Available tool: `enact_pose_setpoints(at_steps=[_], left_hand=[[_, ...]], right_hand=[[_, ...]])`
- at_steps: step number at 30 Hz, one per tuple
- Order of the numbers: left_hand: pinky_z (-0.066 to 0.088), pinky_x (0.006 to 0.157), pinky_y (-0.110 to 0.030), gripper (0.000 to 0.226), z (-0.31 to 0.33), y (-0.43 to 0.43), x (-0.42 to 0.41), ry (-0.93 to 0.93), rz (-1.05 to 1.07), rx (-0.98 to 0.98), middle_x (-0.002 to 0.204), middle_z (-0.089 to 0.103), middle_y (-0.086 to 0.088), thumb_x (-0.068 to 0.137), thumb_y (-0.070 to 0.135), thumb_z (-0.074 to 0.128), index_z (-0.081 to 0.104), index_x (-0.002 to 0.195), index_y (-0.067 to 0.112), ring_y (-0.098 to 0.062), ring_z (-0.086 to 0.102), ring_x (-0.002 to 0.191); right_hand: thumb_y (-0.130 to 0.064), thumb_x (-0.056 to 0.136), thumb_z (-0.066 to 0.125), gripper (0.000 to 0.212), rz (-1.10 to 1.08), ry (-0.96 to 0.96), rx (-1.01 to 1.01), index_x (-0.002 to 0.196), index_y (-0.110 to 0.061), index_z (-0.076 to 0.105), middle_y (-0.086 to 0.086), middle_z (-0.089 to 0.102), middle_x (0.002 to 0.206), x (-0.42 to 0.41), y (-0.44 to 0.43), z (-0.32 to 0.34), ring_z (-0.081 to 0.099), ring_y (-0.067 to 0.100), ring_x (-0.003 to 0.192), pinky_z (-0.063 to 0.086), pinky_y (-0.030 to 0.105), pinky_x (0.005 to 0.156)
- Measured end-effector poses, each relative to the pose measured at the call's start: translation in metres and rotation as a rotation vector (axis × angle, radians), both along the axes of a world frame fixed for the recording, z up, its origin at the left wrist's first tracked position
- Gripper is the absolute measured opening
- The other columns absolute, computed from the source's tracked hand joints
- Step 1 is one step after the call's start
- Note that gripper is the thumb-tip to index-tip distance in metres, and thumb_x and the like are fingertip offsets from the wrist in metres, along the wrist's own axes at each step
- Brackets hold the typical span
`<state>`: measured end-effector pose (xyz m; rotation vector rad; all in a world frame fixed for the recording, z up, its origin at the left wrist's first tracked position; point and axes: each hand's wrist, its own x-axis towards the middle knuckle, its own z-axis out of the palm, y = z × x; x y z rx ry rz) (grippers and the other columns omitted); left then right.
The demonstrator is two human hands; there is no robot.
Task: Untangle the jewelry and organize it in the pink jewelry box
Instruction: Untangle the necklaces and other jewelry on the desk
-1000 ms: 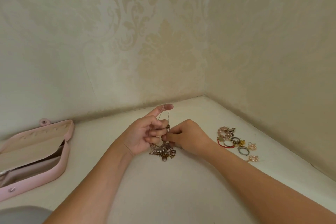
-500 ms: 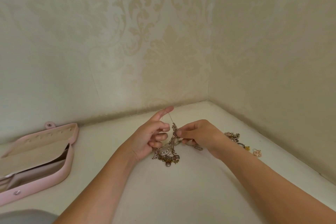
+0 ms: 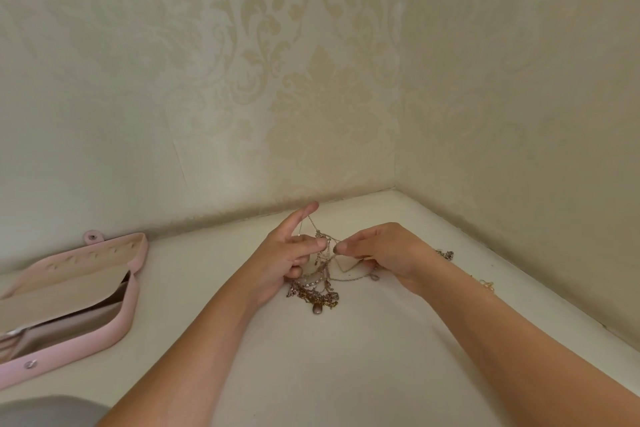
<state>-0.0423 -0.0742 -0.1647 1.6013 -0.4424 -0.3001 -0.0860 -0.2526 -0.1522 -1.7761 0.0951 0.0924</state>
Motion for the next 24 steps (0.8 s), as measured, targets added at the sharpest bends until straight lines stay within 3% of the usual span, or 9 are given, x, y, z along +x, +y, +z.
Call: enact_pose_setpoints(at_steps=[5,11,15,18,24], left_hand=[[0.020,0.039,-0.013,0.047,0.001,0.001,0.004,0.063,0.068,-0.122,0.059,0.038,0.011,0.088,0.010,0.061,0.055,0.126,0.038,-0.004,0.023,0.046],[0.022,0.038,-0.014,0.046,-0.001,0.003,0.008,0.042,0.156,-0.134,0.061,0.036,0.007,0.086,0.004,0.061,0.061,0.119,0.037,-0.004,0.027,0.047],[0.023,0.041,-0.017,0.047,-0.004,0.003,0.010,-0.008,0.209,-0.093,0.063,0.038,0.004,0.083,0.001,0.062,0.061,0.117,0.035,-0.006,0.028,0.048],[0.022,0.041,-0.018,0.043,-0.007,0.003,0.012,-0.015,0.248,-0.092,0.066,0.035,0.002,0.084,0.003,0.063,0.062,0.113,0.035,-0.007,0.027,0.049],[0.029,0.045,-0.020,0.039,-0.013,0.009,0.021,-0.057,0.459,-0.067,0.066,0.035,0.001,0.086,0.012,0.064,0.059,0.119,0.031,-0.009,0.030,0.048]], right_hand=[[-0.023,0.079,0.071,0.006,0.015,0.050,-0.058,0.074,-0.022,0.073,-0.004,0.062,0.087,0.000,-0.009,0.006,0.048,0.015,0.086,0.033,0.023,0.067],[-0.019,0.088,0.057,0.008,0.227,0.112,0.208,0.084,-0.017,0.064,-0.002,0.065,0.108,-0.004,-0.019,0.020,0.054,0.016,0.098,0.036,0.027,0.079],[-0.015,0.076,0.053,0.007,0.264,0.047,0.569,0.078,-0.010,0.057,0.007,0.068,0.087,-0.009,-0.022,0.031,0.063,0.021,0.092,0.040,0.031,0.094],[-0.013,0.080,0.052,0.006,0.228,0.034,0.675,0.078,-0.008,0.056,0.006,0.061,0.075,-0.009,-0.020,0.031,0.064,0.022,0.080,0.039,0.038,0.104],[-0.012,0.087,0.058,0.012,0.016,-0.065,0.731,0.079,-0.010,0.066,0.001,0.062,0.078,-0.003,-0.025,0.025,0.060,0.017,0.084,0.048,0.032,0.092]])
